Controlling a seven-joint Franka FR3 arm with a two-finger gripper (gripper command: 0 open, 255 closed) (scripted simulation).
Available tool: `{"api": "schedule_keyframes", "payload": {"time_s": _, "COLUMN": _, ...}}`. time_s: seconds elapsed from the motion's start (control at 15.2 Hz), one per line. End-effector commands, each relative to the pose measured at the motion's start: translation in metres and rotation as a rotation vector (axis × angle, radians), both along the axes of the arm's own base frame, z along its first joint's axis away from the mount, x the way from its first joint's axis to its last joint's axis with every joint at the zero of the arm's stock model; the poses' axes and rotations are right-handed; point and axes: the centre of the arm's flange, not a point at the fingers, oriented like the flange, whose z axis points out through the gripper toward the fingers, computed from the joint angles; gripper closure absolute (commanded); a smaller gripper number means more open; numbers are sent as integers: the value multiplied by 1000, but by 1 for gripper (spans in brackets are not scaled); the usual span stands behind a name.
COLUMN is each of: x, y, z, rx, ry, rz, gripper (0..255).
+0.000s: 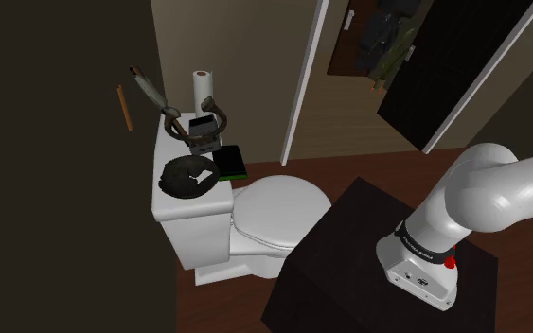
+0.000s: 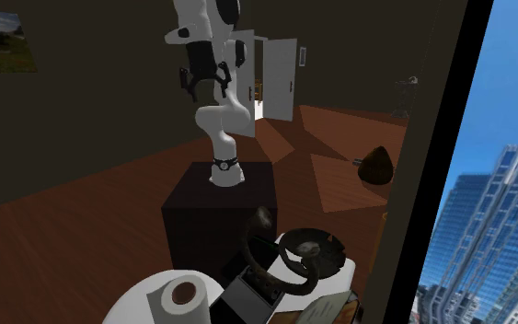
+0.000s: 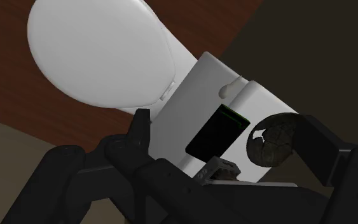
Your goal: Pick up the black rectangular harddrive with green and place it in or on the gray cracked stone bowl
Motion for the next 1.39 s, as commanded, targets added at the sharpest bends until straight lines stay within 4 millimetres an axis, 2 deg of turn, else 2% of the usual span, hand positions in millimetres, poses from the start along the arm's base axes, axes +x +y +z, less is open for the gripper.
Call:
{"api": "schedule_keyframes", "payload": {"time_s": 0.0, "x": 0, "y": 0, "z": 0, "rx": 0, "ry": 0, "rz": 0, "gripper": 0}}
{"api": "schedule_keyframes", "payload": {"time_s": 0.33, "x": 10, "y": -42, "z": -68, "rx": 182, "ry": -47, "rz": -63, "gripper": 0}}
{"api": "schedule_keyframes", "payload": {"time_s": 0.66, "x": 22, "y": -72, "z": -142, "rx": 364, "ry": -93, "rz": -125, "gripper": 0}}
{"api": "schedule_keyframes", "payload": {"time_s": 0.99, "x": 35, "y": -88, "z": -220, "rx": 546, "ry": -140, "rz": -188, "gripper": 0}}
{"api": "schedule_keyframes", "payload": {"time_s": 1.32, "x": 51, "y": -92, "z": -299, "rx": 729, "ry": -187, "rz": -250, "gripper": 0}}
